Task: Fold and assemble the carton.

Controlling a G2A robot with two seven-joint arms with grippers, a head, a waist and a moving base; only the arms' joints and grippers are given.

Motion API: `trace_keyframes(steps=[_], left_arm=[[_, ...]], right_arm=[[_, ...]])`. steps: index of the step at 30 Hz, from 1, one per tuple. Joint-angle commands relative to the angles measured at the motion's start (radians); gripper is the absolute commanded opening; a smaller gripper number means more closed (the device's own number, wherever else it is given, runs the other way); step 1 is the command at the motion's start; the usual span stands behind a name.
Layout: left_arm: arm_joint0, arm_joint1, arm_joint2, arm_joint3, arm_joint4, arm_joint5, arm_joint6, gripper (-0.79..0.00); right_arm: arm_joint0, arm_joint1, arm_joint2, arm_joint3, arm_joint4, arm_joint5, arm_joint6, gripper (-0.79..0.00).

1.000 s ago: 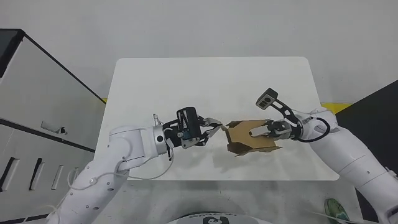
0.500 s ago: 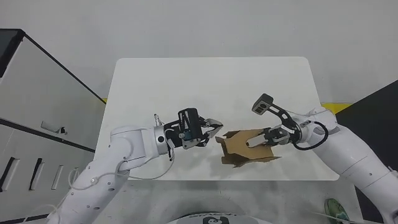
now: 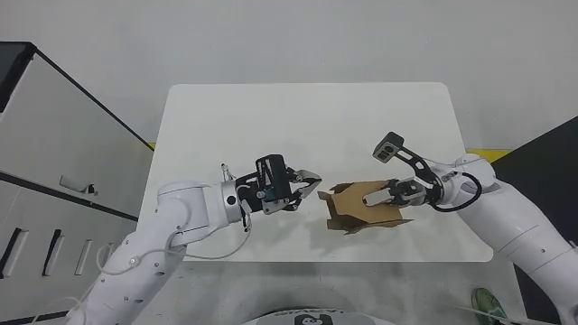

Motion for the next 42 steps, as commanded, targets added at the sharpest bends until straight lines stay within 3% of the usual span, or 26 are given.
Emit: trace_keyframes(steps=[1, 23, 42], left_arm=[[-0.002, 0.0, 0.004, -0.002, -0.001, -0.013, 0.0, -0.785], [-0.055, -0.006, 0.07, 0.025, -0.019, -0.046, -0.026, -0.785], [-0.066, -0.003, 0.054, 0.038, -0.008, -0.023, -0.052, -0.785]], right_arm=[[-0.002, -0.002, 0.007, 0.003, 0.002, 0.0, 0.0, -0.785], [0.003, -0.019, -0.003, -0.007, -0.024, 0.0, 0.0, -0.785], [0.031, -0.005, -0.039, -0.018, -0.055, 0.0, 0.0, -0.785]])
